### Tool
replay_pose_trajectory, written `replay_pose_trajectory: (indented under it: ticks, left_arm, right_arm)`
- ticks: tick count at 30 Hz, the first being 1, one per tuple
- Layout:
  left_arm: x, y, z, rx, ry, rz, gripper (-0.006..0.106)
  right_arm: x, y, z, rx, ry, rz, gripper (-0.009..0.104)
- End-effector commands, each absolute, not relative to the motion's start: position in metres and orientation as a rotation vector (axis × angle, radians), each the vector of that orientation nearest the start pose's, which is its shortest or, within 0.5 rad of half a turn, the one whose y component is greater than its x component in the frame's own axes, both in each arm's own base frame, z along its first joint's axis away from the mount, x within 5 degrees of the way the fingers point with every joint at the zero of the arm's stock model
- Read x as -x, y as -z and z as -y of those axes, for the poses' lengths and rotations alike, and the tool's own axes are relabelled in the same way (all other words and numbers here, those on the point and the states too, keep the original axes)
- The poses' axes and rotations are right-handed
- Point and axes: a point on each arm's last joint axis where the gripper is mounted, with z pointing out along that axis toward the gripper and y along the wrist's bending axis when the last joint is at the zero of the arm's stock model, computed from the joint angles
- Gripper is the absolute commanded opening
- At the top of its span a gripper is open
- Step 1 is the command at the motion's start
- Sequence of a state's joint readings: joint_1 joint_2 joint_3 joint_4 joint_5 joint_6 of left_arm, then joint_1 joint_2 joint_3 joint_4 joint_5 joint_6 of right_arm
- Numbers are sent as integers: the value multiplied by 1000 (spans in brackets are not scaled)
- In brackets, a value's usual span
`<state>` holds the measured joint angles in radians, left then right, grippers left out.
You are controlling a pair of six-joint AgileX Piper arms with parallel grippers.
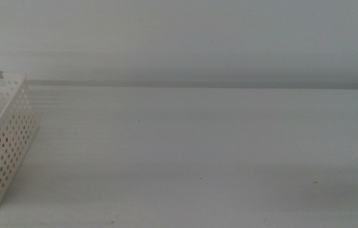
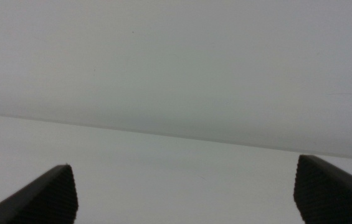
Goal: Use arms to grab the bottles and put them into the dustbin to the left of the table.
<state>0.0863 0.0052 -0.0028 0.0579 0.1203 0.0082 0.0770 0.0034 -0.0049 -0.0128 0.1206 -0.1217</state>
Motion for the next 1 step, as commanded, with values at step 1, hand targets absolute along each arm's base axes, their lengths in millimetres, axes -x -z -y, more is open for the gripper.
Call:
replay_pose_trajectory:
  ticks: [1]
  left_arm:
    - [-55, -193, -5, 36, -110, -1592, 94]
  right_arm:
    - [-55, -192, -4, 172, 63, -1591, 93]
